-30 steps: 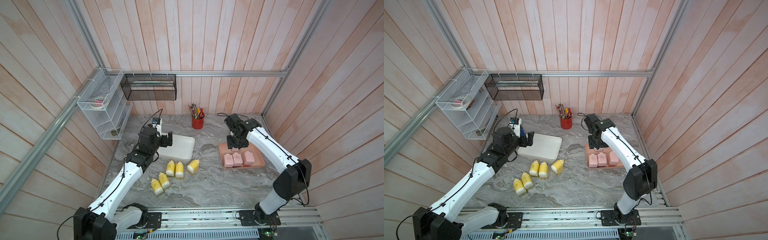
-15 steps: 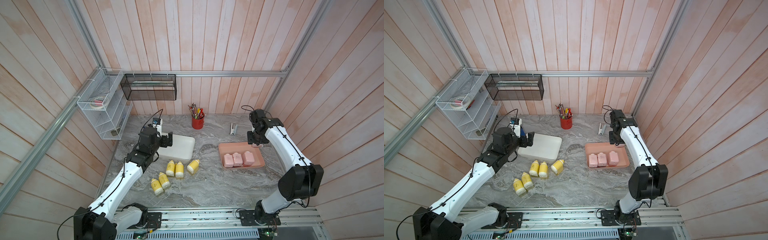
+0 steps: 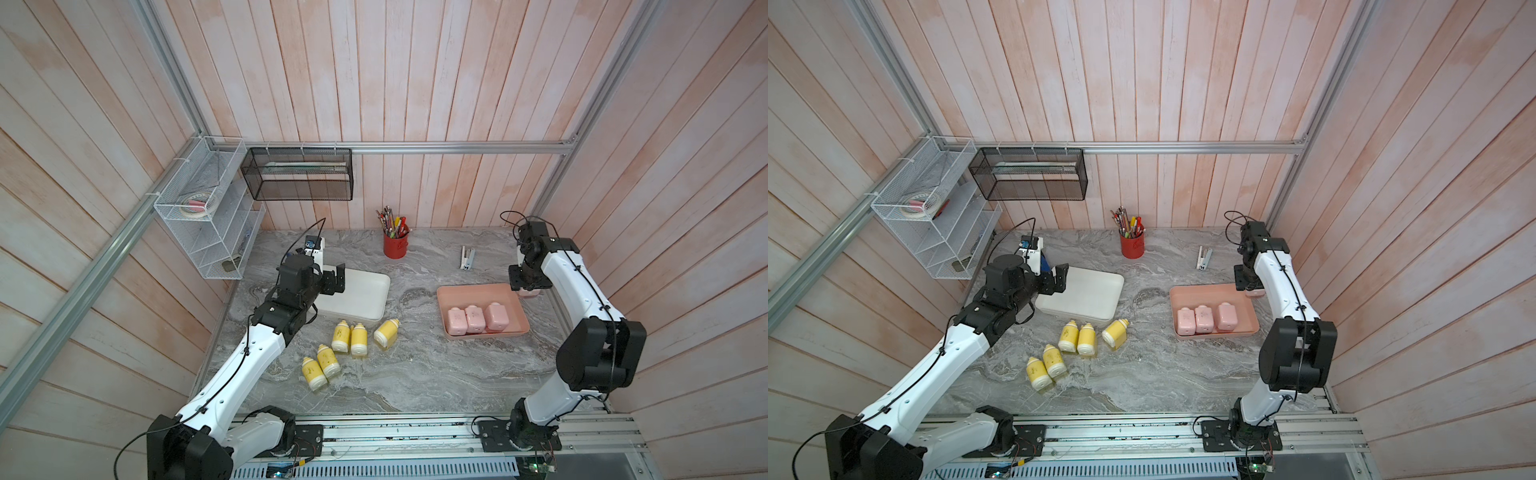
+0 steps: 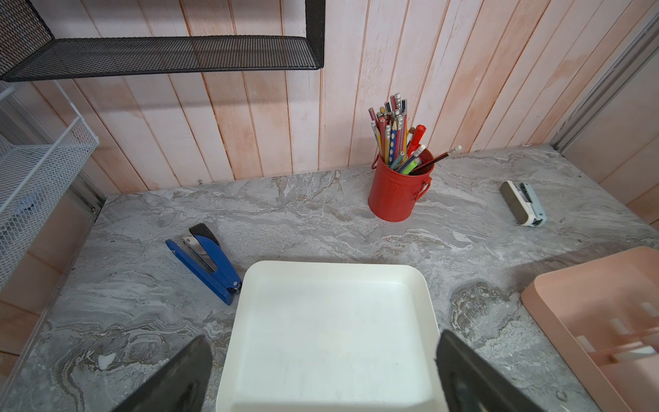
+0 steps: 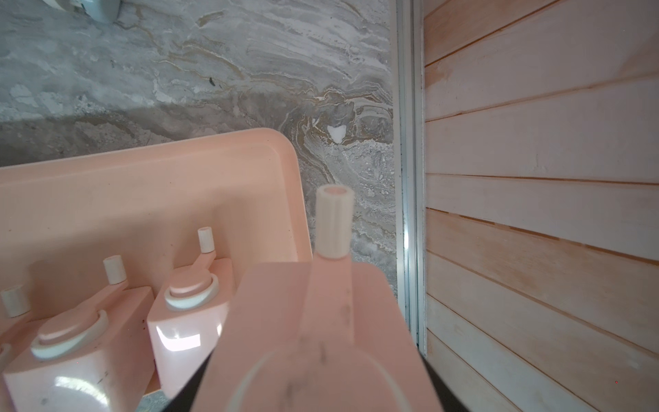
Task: Place the pencil sharpeners by color into the storage box
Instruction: Place the pencil sharpener in the storage box.
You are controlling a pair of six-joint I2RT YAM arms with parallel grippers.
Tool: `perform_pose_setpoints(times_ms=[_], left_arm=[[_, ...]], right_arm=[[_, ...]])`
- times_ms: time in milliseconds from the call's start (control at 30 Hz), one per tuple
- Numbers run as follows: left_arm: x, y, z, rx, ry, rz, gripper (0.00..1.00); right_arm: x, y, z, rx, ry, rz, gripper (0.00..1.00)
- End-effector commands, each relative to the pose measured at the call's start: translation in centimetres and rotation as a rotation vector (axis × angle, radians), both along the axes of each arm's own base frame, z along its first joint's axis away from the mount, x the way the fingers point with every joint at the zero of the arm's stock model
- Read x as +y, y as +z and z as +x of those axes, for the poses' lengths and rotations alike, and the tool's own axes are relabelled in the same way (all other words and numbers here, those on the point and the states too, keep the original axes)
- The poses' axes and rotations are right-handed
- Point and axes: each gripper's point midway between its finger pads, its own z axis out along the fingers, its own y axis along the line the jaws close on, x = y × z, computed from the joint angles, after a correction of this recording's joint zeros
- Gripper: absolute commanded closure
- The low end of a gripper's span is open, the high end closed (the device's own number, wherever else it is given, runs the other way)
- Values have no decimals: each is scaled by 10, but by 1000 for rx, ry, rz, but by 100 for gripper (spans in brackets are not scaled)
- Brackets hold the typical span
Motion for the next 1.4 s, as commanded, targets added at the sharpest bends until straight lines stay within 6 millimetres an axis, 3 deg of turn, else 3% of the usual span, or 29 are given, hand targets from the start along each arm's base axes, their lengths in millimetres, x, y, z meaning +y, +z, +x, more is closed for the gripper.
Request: perform_pose_setpoints(times_ms=[0, 167, 500, 1367], left_arm=[[-3, 17, -3, -37, -18, -17, 0], [-3, 17, -3, -38, -21, -17, 0], [-4, 18, -4, -39, -25, -20, 0], [-6, 22, -6, -50, -35, -28, 0]], right_arm=[[0, -12, 0, 28, 44, 15, 47], [-7, -25, -5, 56, 39, 33, 46], [-1, -65, -22, 128, 43, 127, 46], [-2, -93, -31, 183, 19, 195, 46]])
